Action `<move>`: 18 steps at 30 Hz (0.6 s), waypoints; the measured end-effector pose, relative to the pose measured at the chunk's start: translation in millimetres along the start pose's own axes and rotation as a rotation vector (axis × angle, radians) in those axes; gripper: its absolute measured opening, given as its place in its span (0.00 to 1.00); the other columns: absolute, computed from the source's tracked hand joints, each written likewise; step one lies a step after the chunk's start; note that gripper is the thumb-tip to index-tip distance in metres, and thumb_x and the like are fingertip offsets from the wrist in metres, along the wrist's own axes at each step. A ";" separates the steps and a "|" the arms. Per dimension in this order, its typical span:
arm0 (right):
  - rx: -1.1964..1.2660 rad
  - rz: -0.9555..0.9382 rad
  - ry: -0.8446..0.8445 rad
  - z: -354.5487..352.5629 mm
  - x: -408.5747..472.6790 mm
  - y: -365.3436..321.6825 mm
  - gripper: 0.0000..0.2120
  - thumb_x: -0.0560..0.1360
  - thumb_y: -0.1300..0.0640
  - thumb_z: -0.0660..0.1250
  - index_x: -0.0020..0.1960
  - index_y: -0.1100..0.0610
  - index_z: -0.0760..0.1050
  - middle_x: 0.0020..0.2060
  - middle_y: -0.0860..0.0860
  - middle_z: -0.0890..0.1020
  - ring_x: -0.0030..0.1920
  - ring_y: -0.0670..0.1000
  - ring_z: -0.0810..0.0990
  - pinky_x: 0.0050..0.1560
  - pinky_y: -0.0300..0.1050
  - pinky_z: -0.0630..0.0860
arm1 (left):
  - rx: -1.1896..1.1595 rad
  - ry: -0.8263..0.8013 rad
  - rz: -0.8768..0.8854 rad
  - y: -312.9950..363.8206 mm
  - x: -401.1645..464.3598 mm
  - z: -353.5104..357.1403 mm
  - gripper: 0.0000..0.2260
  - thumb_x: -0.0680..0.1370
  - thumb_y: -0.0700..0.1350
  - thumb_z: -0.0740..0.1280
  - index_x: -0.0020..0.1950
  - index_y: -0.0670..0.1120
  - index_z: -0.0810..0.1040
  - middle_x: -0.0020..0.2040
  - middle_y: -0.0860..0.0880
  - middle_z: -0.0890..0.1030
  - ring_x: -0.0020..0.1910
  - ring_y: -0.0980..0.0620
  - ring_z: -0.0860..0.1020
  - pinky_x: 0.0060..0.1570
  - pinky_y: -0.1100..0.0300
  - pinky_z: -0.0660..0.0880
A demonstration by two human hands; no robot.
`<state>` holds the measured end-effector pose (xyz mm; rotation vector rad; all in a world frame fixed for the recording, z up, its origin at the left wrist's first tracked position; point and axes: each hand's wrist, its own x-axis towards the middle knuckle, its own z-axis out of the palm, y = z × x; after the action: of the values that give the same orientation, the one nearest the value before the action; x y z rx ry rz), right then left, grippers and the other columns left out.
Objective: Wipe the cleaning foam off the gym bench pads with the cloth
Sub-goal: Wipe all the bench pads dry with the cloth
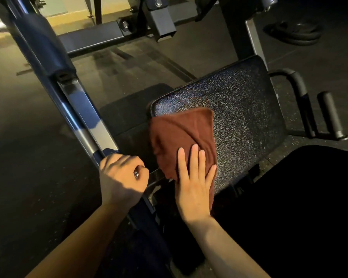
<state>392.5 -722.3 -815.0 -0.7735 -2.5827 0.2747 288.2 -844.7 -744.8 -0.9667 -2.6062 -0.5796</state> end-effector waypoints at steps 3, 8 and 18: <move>0.066 0.070 -0.046 -5.4 -10.2 1.3 0.34 0.75 0.47 0.53 0.78 0.50 0.46 0.77 0.57 0.52 0.76 0.59 0.50 0.65 0.74 0.58 | 0.005 -0.013 -0.003 0.7 -1.1 0.2 0.10 0.71 0.45 0.59 0.33 0.46 0.78 0.31 0.50 0.78 0.39 0.44 0.75 0.48 0.52 0.66; 0.164 0.133 0.009 -18.0 52.0 -17.9 0.33 0.77 0.33 0.44 0.78 0.46 0.47 0.77 0.55 0.54 0.76 0.60 0.53 0.67 0.74 0.47 | -0.030 -0.025 0.016 -1.6 -0.5 -0.3 0.11 0.73 0.47 0.58 0.35 0.47 0.78 0.33 0.51 0.78 0.39 0.47 0.75 0.48 0.53 0.65; 0.266 0.395 0.218 -35.2 175.1 98.7 0.26 0.81 0.43 0.43 0.78 0.48 0.52 0.78 0.52 0.53 0.77 0.53 0.49 0.74 0.62 0.45 | -0.006 -0.051 0.013 -4.2 1.6 0.9 0.13 0.74 0.49 0.58 0.39 0.48 0.81 0.36 0.51 0.79 0.41 0.49 0.75 0.51 0.54 0.63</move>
<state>323.8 -540.2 -753.6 -1.1370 -2.1206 0.6021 284.1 -846.3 -746.1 -1.0122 -2.6419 -0.5668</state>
